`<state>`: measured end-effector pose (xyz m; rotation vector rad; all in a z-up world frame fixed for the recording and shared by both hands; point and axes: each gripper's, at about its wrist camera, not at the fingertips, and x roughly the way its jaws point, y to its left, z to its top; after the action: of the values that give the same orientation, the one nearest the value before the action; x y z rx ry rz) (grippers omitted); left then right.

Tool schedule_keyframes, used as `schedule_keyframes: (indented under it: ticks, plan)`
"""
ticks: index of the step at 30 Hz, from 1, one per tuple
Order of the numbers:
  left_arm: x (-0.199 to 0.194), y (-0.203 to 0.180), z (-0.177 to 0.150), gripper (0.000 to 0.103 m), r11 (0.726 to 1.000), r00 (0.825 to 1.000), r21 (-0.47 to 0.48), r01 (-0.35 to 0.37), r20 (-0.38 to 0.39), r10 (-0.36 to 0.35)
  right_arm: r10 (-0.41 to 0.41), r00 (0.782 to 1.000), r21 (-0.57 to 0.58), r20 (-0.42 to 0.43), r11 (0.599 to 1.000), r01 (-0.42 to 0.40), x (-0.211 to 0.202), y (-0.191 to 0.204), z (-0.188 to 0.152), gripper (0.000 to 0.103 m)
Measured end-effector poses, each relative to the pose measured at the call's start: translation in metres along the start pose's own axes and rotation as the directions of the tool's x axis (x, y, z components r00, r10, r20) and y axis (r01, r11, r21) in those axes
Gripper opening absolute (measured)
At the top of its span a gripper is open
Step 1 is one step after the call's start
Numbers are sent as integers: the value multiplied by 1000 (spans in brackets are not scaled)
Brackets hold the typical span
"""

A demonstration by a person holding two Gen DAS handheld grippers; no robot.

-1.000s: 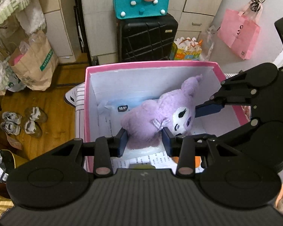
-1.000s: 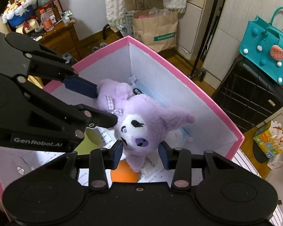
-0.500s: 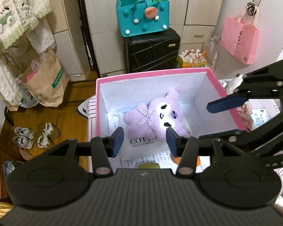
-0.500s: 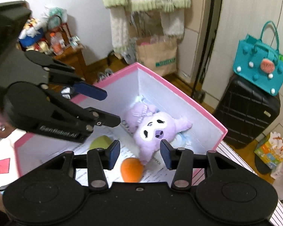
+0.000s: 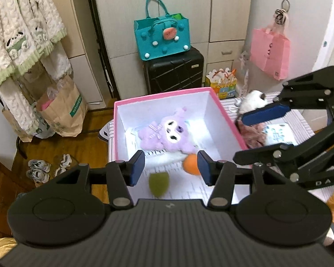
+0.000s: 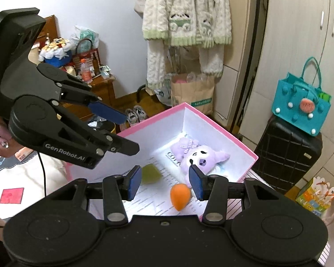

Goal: Organize soft objects
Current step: 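Lower the purple plush into the pink box and open the left tool, then move the left tool back to the blue-printed wet-wipes pack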

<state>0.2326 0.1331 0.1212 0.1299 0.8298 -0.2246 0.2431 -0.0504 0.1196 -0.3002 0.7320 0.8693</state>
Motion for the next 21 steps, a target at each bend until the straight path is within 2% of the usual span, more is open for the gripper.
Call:
schedule_keyframes:
  ticks: [6, 13, 21]
  plan:
    - [-37, -29, -12, 58, 999, 1000, 50, 9, 2, -9, 22, 999, -24, 40, 999, -21, -36, 18, -10, 52]
    - [-71, -61, -22, 63, 995, 999, 99, -19, 40, 15, 17, 994, -90, 105, 996, -8, -75, 34, -28, 53]
    - [-86, -95, -42, 65, 992, 998, 122, 16, 59, -23, 2, 990, -92, 139, 996, 11, -107, 37, -62, 57]
